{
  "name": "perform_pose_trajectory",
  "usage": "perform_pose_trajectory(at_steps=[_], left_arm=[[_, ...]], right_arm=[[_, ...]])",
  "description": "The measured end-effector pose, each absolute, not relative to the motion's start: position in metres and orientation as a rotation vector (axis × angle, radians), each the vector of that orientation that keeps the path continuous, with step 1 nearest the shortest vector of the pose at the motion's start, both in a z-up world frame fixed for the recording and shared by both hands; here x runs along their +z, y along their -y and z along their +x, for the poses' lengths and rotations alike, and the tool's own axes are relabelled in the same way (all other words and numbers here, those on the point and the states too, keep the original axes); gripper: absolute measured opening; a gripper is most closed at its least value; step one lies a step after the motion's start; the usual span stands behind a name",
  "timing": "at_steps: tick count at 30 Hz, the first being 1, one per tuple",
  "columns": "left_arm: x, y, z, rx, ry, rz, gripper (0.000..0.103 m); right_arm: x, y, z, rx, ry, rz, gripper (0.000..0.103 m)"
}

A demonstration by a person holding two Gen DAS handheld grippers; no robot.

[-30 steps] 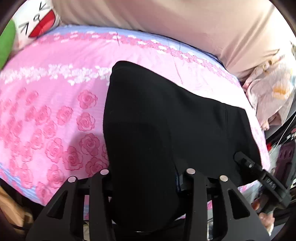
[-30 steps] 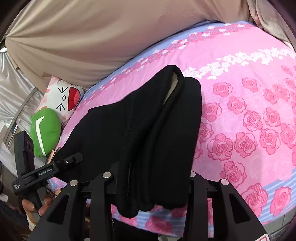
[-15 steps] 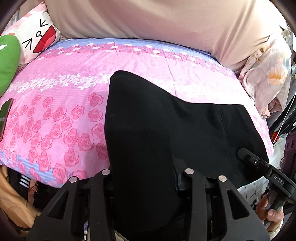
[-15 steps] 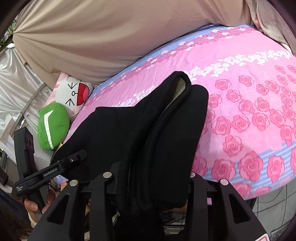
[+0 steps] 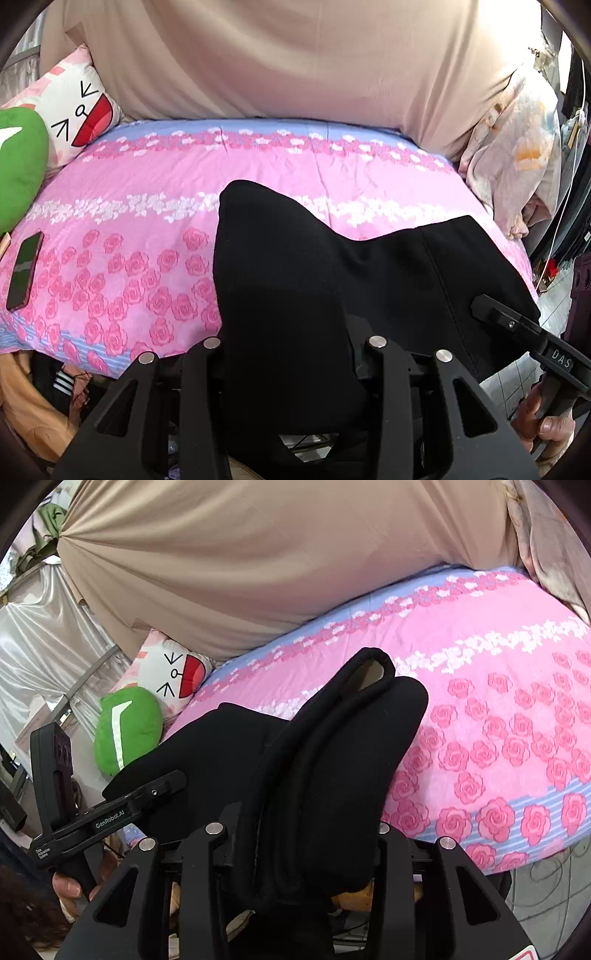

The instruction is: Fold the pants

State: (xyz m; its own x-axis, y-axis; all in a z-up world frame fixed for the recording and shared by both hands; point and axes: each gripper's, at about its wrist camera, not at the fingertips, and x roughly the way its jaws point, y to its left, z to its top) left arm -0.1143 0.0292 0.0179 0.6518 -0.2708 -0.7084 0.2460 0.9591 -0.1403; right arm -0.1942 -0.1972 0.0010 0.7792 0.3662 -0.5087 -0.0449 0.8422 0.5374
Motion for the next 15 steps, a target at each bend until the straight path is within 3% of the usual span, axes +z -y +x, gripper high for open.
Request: perform_pose_trajectory(at_steps=[15], left_arm=[[0.106, -0.035, -0.112, -0.34, -0.544, -0.041, 0.036]], right_arm=[[0.093, 0.2, -0.188, 0.27, -0.419, 0.436, 0.037]])
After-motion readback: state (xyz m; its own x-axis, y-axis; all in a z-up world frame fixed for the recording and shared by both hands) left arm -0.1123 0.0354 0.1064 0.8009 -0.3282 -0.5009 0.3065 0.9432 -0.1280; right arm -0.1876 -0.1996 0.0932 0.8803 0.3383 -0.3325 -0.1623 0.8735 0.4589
